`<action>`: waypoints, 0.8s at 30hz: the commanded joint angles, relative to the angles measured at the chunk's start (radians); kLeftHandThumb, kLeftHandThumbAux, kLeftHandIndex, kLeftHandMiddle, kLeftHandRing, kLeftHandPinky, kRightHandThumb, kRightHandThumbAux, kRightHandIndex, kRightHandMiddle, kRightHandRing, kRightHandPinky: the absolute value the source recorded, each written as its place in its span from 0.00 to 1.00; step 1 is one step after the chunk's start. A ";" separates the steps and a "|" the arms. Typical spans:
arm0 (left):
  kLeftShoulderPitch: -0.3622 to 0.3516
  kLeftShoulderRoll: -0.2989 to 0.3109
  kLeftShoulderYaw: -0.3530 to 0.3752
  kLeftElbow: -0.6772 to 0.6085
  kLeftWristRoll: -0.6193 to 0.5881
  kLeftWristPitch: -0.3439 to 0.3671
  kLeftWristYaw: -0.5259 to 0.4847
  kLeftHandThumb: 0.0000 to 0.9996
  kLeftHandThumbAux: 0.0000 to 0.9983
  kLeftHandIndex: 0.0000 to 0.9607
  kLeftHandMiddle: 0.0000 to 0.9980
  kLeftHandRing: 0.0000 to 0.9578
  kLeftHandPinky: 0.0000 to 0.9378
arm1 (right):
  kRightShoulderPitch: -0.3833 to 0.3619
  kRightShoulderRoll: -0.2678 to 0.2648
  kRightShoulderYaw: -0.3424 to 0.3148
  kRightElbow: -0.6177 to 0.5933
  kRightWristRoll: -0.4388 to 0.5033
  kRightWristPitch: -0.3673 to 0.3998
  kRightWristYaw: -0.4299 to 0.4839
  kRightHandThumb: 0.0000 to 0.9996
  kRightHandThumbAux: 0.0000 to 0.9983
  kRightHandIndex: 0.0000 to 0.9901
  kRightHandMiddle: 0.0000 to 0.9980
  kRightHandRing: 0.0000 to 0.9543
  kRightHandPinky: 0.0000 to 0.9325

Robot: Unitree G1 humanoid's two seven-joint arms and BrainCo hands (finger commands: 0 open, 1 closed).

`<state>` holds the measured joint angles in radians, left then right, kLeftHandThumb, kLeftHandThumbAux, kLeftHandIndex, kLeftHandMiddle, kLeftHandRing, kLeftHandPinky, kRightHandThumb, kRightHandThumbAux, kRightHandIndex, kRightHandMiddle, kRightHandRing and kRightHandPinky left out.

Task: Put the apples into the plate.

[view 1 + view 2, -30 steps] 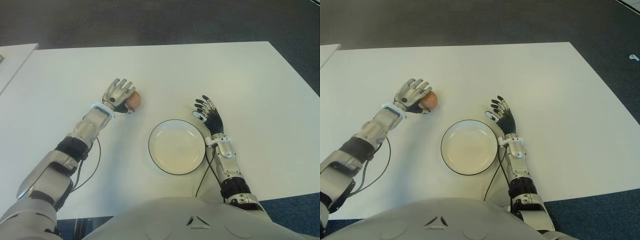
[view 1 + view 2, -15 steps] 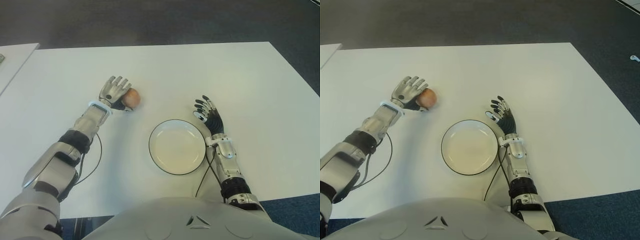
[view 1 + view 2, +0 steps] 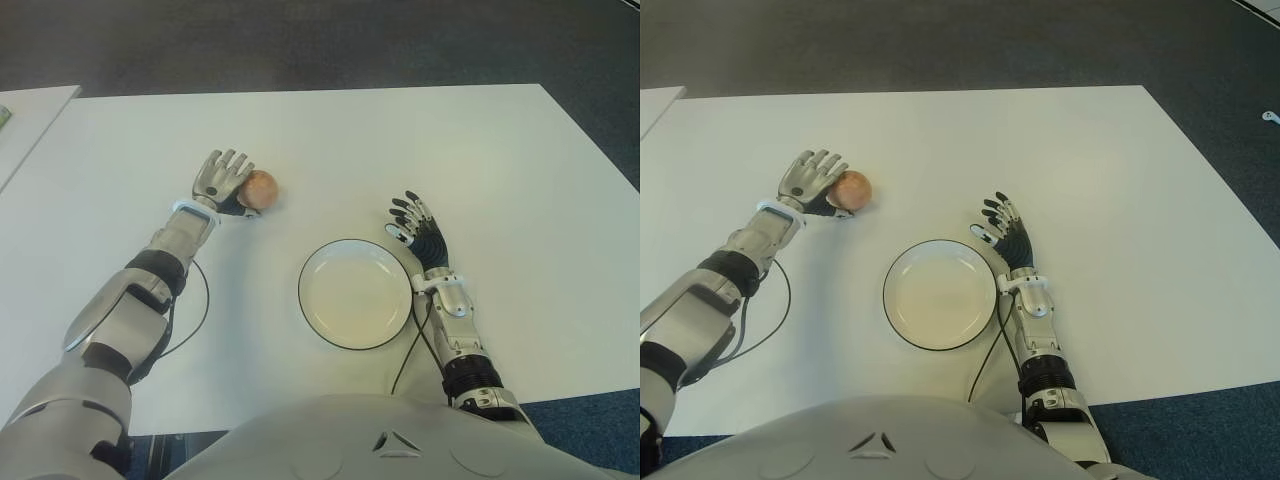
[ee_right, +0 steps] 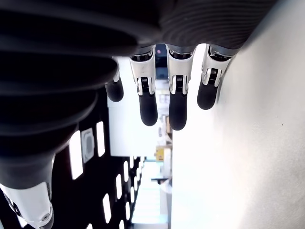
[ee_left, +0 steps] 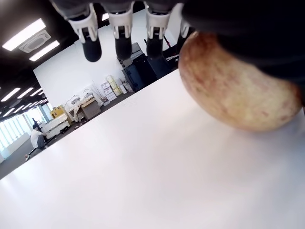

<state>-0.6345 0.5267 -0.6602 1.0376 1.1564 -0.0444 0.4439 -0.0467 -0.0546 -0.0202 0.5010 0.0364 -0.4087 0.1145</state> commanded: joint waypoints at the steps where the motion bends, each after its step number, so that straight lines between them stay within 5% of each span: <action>1: 0.030 -0.037 -0.039 0.050 -0.023 -0.040 -0.019 0.31 0.31 0.00 0.00 0.00 0.01 | 0.091 0.000 0.000 0.070 -0.001 0.065 0.008 0.15 0.67 0.07 0.22 0.24 0.19; 9: 0.029 -0.078 -0.051 0.101 -0.083 -0.060 -0.015 0.32 0.32 0.01 0.02 0.01 0.08 | 0.095 -0.001 -0.001 0.065 -0.003 0.059 0.010 0.13 0.66 0.07 0.21 0.24 0.19; 10: 0.031 -0.083 -0.048 0.110 -0.095 -0.068 -0.008 0.33 0.32 0.04 0.07 0.07 0.13 | 0.097 0.000 -0.001 0.062 -0.002 0.061 0.010 0.14 0.66 0.07 0.21 0.24 0.19; 11: 0.031 -0.086 -0.047 0.115 -0.105 -0.073 -0.003 0.38 0.33 0.13 0.24 0.25 0.29 | 0.098 0.000 -0.001 0.060 -0.001 0.062 0.011 0.14 0.67 0.07 0.21 0.24 0.19; 13: 0.031 -0.088 -0.048 0.124 -0.119 -0.080 0.013 0.44 0.34 0.26 0.43 0.45 0.46 | 0.099 0.001 -0.001 0.058 0.000 0.063 0.011 0.14 0.67 0.07 0.21 0.24 0.19; 17: 0.034 -0.094 -0.062 0.146 -0.129 -0.083 0.060 0.51 0.37 0.38 0.55 0.56 0.56 | 0.106 0.002 0.001 0.050 0.000 0.063 0.012 0.14 0.66 0.08 0.21 0.23 0.18; 20: 0.033 -0.099 -0.076 0.163 -0.129 -0.082 0.085 0.64 0.58 0.43 0.63 0.64 0.62 | 0.109 0.001 0.002 0.044 -0.002 0.065 0.012 0.13 0.65 0.08 0.20 0.23 0.17; 24: 0.035 -0.126 -0.082 0.184 -0.136 -0.077 0.100 0.70 0.67 0.45 0.72 0.75 0.75 | 0.115 0.001 0.005 0.033 -0.008 0.072 0.006 0.12 0.64 0.09 0.22 0.24 0.19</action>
<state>-0.6645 0.4557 -0.6932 1.1751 1.0080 -0.0973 0.5719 -0.0227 -0.0590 -0.0203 0.4765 0.0360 -0.4085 0.1233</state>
